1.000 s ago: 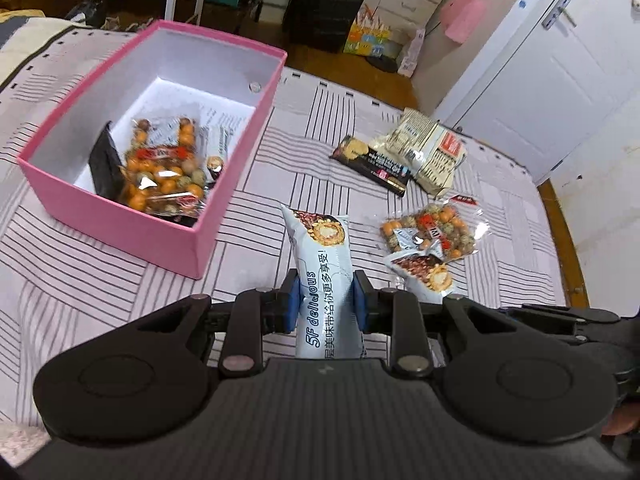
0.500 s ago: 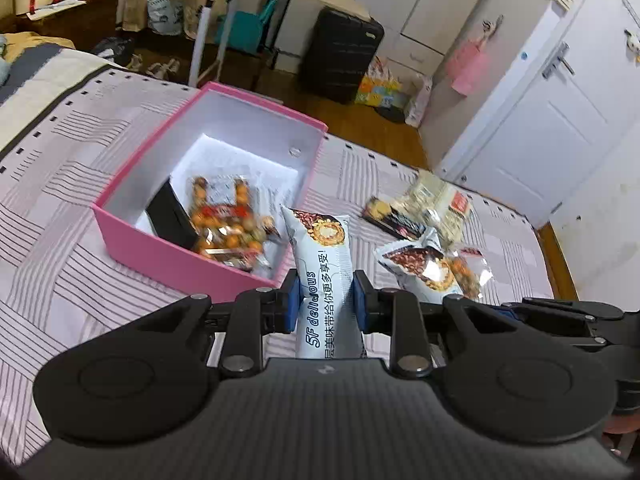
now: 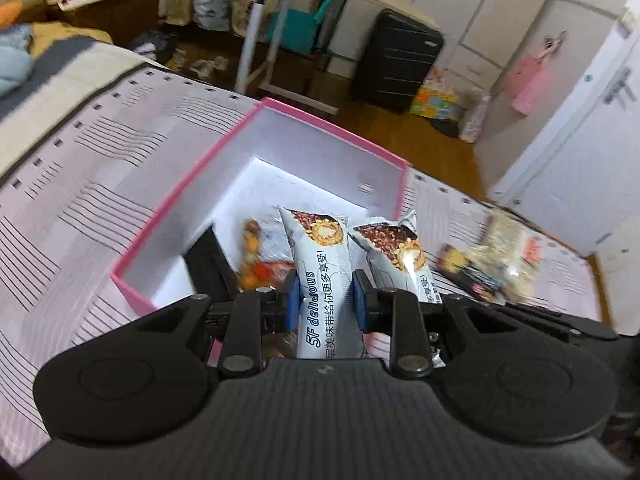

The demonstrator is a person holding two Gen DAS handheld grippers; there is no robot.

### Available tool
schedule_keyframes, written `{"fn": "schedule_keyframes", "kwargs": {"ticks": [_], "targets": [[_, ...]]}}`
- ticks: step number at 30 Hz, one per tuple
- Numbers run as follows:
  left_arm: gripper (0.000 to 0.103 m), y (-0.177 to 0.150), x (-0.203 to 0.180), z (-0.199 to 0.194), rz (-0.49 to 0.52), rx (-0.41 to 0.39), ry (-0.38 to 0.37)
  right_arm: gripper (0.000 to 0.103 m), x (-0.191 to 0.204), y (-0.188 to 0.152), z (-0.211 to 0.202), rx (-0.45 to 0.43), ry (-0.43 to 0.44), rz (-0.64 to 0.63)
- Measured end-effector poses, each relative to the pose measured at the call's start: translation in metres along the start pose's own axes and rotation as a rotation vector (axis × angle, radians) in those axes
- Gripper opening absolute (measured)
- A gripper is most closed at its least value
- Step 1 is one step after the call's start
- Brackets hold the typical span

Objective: Organize snacks
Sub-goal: 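Carry both white bars into the pink box and open both grippers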

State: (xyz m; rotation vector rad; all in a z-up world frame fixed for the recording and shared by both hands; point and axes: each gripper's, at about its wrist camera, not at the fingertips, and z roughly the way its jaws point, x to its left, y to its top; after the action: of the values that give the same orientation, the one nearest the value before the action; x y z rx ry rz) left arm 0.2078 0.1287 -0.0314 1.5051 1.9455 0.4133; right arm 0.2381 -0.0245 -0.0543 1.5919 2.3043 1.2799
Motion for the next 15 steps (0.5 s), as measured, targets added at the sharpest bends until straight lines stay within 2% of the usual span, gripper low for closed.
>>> {"fn": "schedule_keyframes", "kwargs": {"ticks": [7,12,15], "targets": [[0.026,0.020,0.021,0.031,-0.062,0.014,0.022,0.029,0.006,0.014,0.036,0.026,-0.015,-0.030],[0.025,0.013,0.042,0.050,-0.109,0.017,0.000,0.029,0.011,0.009,0.057,0.053,-0.033,-0.051],[0.025,0.006,0.044,0.056,-0.090,0.017,0.019,0.029,0.014,0.001,0.061,0.054,-0.030,-0.081]]}}
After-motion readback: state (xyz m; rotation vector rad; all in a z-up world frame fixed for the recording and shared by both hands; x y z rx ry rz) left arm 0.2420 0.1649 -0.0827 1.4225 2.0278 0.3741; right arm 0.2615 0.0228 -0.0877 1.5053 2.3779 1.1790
